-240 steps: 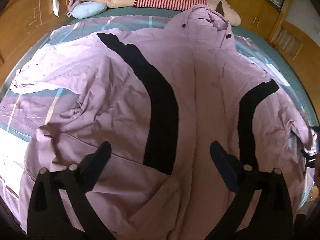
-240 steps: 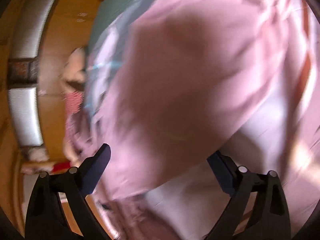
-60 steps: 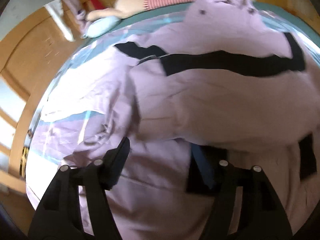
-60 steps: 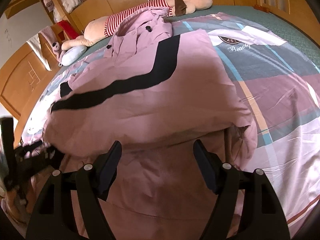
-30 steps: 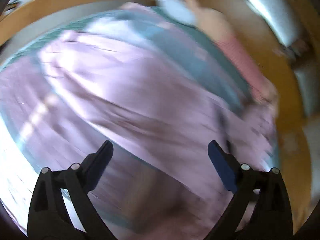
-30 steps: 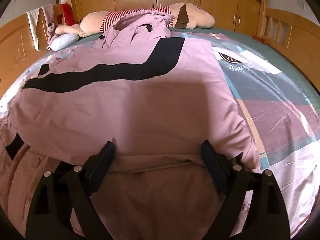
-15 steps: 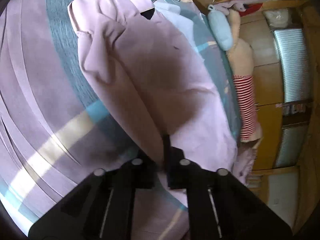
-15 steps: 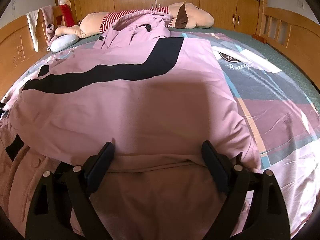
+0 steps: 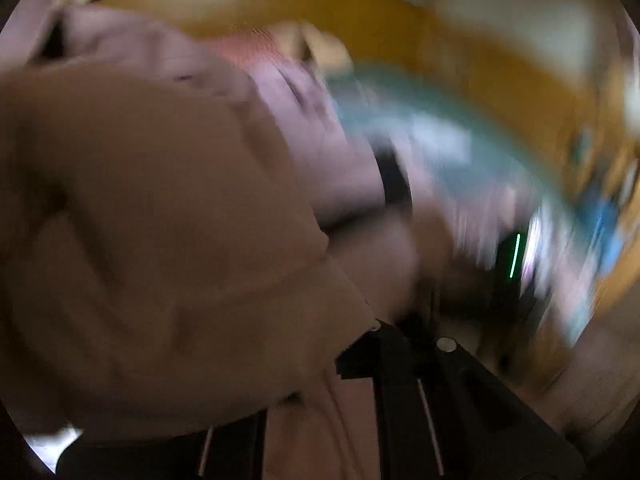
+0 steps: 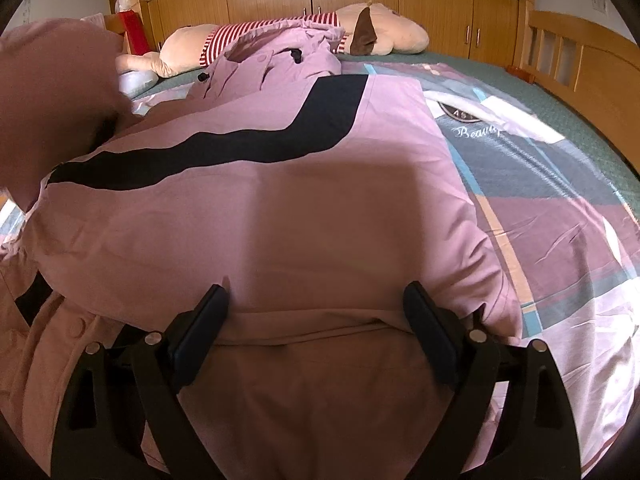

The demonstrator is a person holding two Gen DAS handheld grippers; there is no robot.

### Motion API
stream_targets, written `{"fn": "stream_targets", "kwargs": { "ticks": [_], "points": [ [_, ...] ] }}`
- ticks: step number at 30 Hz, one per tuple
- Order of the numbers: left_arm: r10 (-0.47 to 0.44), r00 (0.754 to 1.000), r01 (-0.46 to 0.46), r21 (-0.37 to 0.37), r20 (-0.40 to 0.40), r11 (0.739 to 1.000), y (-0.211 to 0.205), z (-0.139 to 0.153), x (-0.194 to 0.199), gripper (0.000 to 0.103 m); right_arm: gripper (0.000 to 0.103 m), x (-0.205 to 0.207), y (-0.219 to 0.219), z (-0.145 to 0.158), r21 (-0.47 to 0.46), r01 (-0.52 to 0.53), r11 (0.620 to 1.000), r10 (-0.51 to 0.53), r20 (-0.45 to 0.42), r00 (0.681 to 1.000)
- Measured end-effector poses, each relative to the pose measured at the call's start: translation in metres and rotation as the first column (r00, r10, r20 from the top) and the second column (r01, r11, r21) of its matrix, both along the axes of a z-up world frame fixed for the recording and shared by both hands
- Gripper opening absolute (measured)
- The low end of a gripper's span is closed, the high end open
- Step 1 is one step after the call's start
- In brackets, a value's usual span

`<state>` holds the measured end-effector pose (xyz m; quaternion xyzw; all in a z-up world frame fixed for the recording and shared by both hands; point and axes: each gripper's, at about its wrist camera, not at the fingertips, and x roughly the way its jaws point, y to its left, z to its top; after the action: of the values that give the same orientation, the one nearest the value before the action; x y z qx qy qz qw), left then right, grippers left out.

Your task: Fold large clothes

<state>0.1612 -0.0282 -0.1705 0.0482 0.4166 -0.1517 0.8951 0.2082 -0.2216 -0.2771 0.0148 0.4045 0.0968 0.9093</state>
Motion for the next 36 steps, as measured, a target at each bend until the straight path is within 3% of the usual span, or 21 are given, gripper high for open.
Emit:
{"fn": "stream_targets", "kwargs": {
  "ticks": [2, 3, 4, 5, 6, 7, 9, 12, 15, 17, 19, 20, 22, 24, 25, 27, 29, 31, 32, 35, 36],
  "points": [
    [-0.018, 0.999, 0.025, 0.168, -0.042, 0.986, -0.040, -0.044, -0.011, 0.031, 0.093, 0.000, -0.014, 0.004, 0.114, 0.028, 0.993, -0.027, -0.013, 1.000],
    [-0.032, 0.998, 0.045, 0.226, -0.060, 0.973, -0.050, -0.057, -0.014, 0.035, 0.093, 0.000, -0.028, 0.008, 0.224, 0.066, 0.972, -0.060, -0.035, 0.998],
    [-0.048, 0.997, 0.061, 0.255, -0.057, 0.965, -0.054, -0.063, -0.016, 0.040, 0.093, -0.001, -0.041, 0.010, 0.333, 0.111, 0.936, -0.094, -0.067, 0.993],
    [-0.068, 0.997, 0.073, 0.260, -0.028, 0.963, -0.057, -0.062, -0.018, 0.058, 0.093, -0.003, -0.055, 0.011, 0.433, 0.160, 0.887, -0.126, -0.105, 0.986],
    [-0.068, 0.998, 0.068, 0.256, -0.007, 0.964, -0.057, -0.059, -0.019, 0.071, 0.094, -0.007, -0.073, 0.014, 0.552, 0.234, 0.800, -0.165, -0.173, 0.971],
    [-0.065, 0.998, 0.056, 0.249, 0.028, 0.967, -0.058, -0.056, -0.018, 0.085, 0.095, -0.009, -0.081, 0.017, 0.601, 0.264, 0.754, -0.173, -0.207, 0.963],
    [-0.078, 0.996, 0.064, 0.264, 0.041, 0.962, -0.064, -0.060, -0.016, 0.085, 0.095, -0.010, -0.092, 0.032, 0.686, 0.245, 0.685, -0.136, -0.209, 0.968],
    [-0.184, 0.975, 0.126, 0.378, 0.123, 0.917, -0.089, -0.066, -0.045, 0.077, 0.095, -0.011, -0.088, 0.061, 0.652, 0.177, 0.738, -0.134, -0.116, 0.984],
    [-0.346, 0.912, 0.234, 0.415, 0.220, 0.879, -0.123, -0.052, -0.084, 0.078, 0.096, -0.015, -0.079, 0.081, 0.548, 0.143, 0.824, -0.152, -0.030, 0.988],
    [-0.406, 0.878, 0.287, 0.400, 0.252, 0.870, -0.134, -0.042, -0.097, 0.083, 0.096, -0.013, -0.081, 0.081, 0.535, 0.157, 0.830, -0.161, -0.039, 0.986],
    [-0.403, 0.871, 0.279, 0.393, 0.282, 0.876, -0.132, -0.036, -0.098, 0.084, 0.096, -0.012, -0.085, 0.076, 0.543, 0.170, 0.822, -0.163, -0.062, 0.985],
    [-0.374, 0.880, 0.252, 0.379, 0.293, 0.891, -0.125, -0.031, -0.094, 0.084, 0.096, -0.011, -0.084, 0.074, 0.544, 0.177, 0.820, -0.162, -0.077, 0.984],
    [-0.223, 0.933, 0.138, 0.291, 0.283, 0.947, -0.097, -0.022, -0.059, 0.085, 0.096, -0.008, -0.085, 0.068, 0.527, 0.193, 0.828, -0.158, -0.112, 0.981],
    [-0.049, 0.974, 0.008, 0.185, 0.219, 0.983, -0.064, -0.019, -0.024, 0.088, 0.096, -0.004, -0.081, 0.060, 0.478, 0.233, 0.847, -0.166, -0.178, 0.970],
    [0.048, 0.988, -0.060, 0.081, 0.144, 0.995, -0.034, -0.020, -0.002, 0.088, 0.096, -0.005, -0.079, 0.057, 0.464, 0.250, 0.850, -0.170, -0.208, 0.963],
    [0.145, 0.989, -0.144, -0.022, 0.039, 0.989, 0.001, -0.026, 0.021, 0.088, 0.096, -0.012, -0.078, 0.047, 0.466, 0.273, 0.841, -0.163, -0.263, 0.951],
    [0.237, 0.972, -0.237, -0.010, 0.006, 0.971, 0.029, -0.033, 0.031, 0.088, 0.096, -0.020, -0.072, 0.040, 0.478, 0.248, 0.843, -0.117, -0.288, 0.950],
    [0.298, 0.955, -0.298, 0.043, 0.007, 0.954, 0.036, -0.036, 0.038, 0.088, 0.084, -0.024, -0.058, 0.032, 0.496, 0.185, 0.848, -0.019, -0.322, 0.947],
    [0.330, 0.944, -0.328, 0.056, -0.012, 0.943, 0.040, -0.041, 0.045, 0.088, 0.062, -0.024, -0.053, 0.029, 0.502, 0.164, 0.849, 0.013, -0.330, 0.944],
    [0.361, 0.930, -0.359, 0.043, -0.060, 0.932, 0.047, -0.050, 0.046, 0.088, 0.017, -0.027, -0.039, 0.035, 0.396, 0.109, 0.912, 0.002, -0.269, 0.963],
    [0.374, 0.925, -0.370, 0.062, -0.066, 0.927, 0.047, -0.053, 0.046, 0.089, 0.012, -0.029, -0.039, 0.040, 0.387, 0.096, 0.917, -0.004, -0.231, 0.973]
  ]
}}
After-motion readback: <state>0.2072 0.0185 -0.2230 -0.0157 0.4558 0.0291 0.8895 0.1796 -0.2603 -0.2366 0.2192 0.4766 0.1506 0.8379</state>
